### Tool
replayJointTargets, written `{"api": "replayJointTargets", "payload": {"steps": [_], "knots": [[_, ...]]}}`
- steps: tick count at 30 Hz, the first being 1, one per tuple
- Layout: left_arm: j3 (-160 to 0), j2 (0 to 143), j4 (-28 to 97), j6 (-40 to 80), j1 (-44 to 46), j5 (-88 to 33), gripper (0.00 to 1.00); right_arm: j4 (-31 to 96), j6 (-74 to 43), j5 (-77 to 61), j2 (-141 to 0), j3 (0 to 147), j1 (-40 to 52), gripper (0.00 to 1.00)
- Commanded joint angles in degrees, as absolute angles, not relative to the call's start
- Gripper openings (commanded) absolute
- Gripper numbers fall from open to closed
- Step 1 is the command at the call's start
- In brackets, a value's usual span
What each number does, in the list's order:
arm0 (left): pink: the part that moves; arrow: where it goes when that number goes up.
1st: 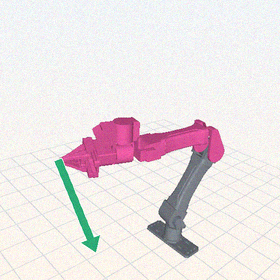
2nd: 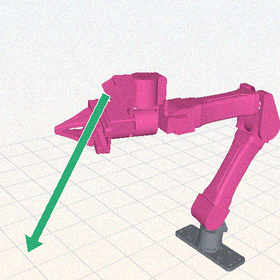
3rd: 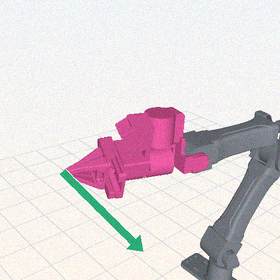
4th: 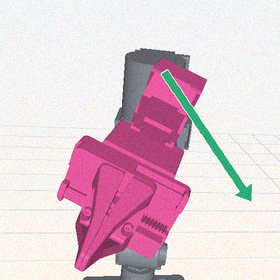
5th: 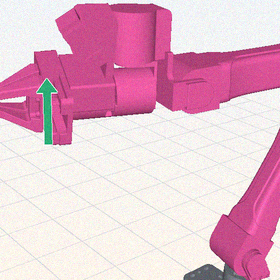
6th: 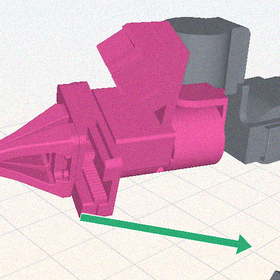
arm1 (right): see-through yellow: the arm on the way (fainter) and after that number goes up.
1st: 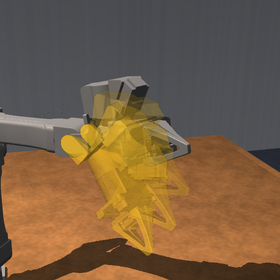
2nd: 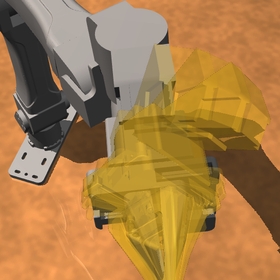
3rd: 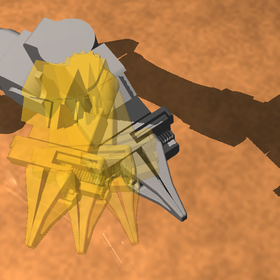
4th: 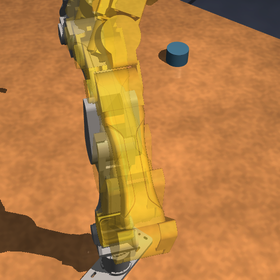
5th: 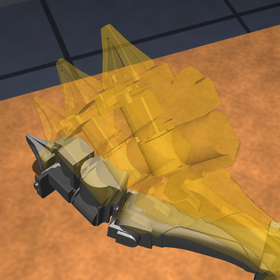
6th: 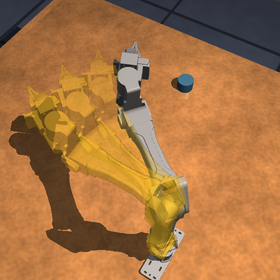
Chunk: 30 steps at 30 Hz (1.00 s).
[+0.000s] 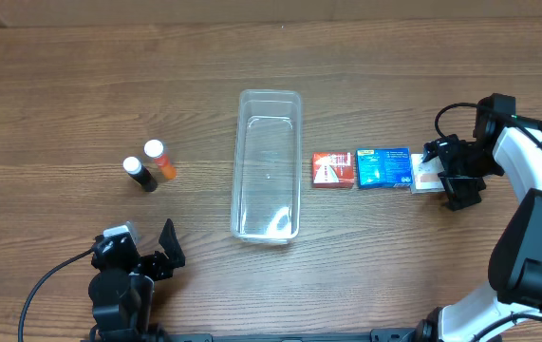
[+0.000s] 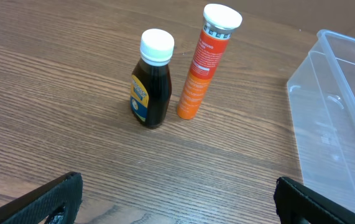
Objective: Pack container
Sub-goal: 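Move the right gripper to the white Hansaplast box and grasp it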
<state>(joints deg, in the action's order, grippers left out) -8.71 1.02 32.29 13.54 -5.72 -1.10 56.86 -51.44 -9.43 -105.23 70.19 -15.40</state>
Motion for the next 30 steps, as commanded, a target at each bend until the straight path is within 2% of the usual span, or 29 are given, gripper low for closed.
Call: {"api": "replayJointTargets", "payload": {"steps": [1,18,30], "knots": [[-8.54,0.49,32.29,14.35,-5.72,-1.13,1.00,54.92,-50.35,-9.72,-104.88,71.55,-15.84,1.00],[-8.54,0.49,32.29,14.35,-5.72,-1.13,1.00,51.62,-48.05,-9.08,-104.90,71.61,-15.84,1.00],[-8.54,0.49,32.29,14.35,-5.72,-1.13,1.00,51.03,-53.89,-8.36,-107.00,71.59,-15.84,1.00]]}}
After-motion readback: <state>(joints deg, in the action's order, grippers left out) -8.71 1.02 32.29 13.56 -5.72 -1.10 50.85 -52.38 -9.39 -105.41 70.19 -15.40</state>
